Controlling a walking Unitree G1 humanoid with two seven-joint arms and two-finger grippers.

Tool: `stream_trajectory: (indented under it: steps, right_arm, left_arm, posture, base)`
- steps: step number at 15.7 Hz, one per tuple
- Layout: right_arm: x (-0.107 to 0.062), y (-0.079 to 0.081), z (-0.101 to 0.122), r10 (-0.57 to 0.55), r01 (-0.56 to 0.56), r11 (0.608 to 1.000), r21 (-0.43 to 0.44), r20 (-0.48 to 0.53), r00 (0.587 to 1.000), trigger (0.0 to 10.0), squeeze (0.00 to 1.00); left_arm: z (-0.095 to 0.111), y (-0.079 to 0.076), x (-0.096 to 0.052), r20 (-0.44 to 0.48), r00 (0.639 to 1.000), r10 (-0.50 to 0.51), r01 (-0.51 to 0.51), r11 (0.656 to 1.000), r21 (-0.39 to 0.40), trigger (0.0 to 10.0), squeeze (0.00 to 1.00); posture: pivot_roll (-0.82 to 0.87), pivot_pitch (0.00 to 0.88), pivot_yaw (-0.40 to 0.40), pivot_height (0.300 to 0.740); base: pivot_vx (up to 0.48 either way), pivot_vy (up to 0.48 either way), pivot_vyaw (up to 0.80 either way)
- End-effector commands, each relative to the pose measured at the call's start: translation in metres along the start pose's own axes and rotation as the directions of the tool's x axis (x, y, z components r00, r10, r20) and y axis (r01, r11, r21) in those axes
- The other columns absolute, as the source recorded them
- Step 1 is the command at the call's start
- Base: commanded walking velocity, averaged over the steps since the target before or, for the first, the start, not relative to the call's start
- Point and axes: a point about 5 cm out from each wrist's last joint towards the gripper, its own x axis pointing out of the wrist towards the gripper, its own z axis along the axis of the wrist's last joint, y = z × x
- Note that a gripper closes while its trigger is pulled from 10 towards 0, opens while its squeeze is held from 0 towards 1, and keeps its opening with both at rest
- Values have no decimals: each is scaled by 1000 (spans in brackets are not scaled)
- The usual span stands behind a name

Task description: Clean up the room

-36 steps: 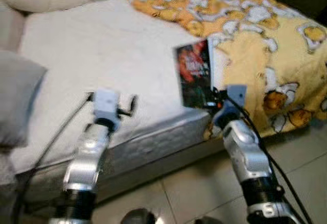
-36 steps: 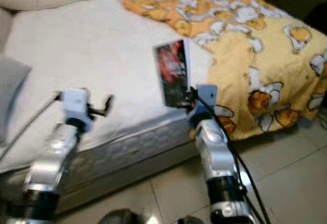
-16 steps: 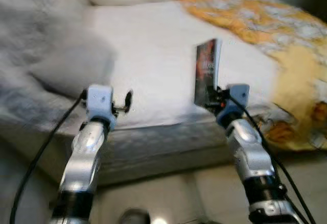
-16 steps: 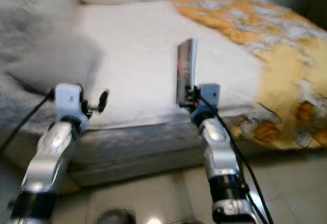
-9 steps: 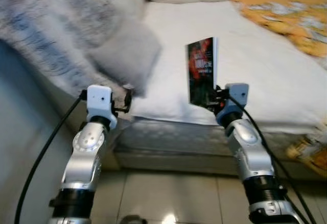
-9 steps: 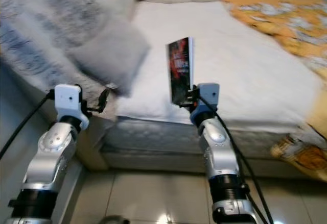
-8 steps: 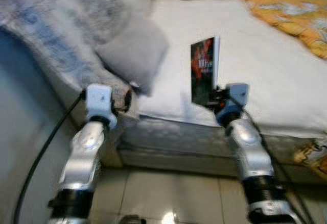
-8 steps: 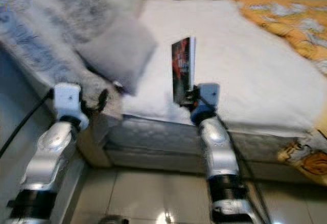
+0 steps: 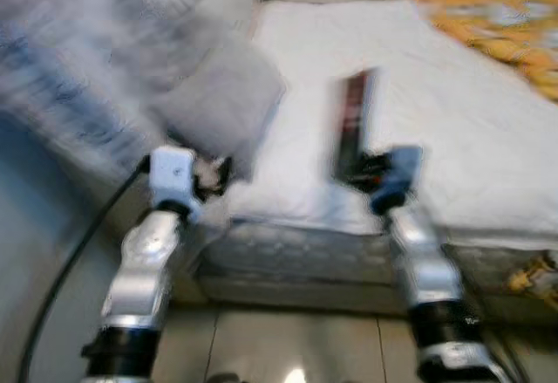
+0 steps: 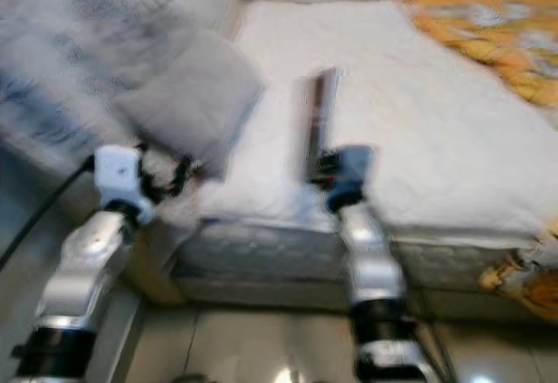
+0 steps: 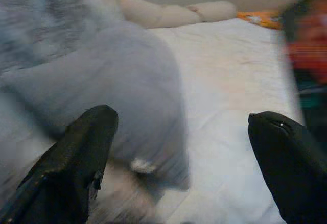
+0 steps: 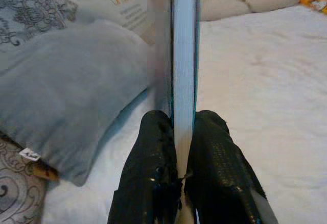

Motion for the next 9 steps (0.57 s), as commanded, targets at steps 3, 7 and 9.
stream_trajectory:
  steps: [3,7,9]
  right_arm:
    - [2,-13,16,-32,34,999,-23,57,998,10000,0]
    - [2,-13,16,-31,33,999,-25,54,998,10000,0]
    - [2,-13,15,-26,28,999,-29,48,999,10000,0]
  left_arm:
    - [6,-4,6,22,1000,7,-7,1000,-1,10000,200]
    - [5,3,5,15,998,60,-60,998,-6,10000,200]
    - [3,5,5,10,997,73,-73,997,-20,10000,196]
  posture:
    - [47,18,33,740]
    - [46,17,33,740]
    - [45,16,29,740]
  base:
    - [355,0,-267]
    - [365,0,0]
    - [368,0,0]
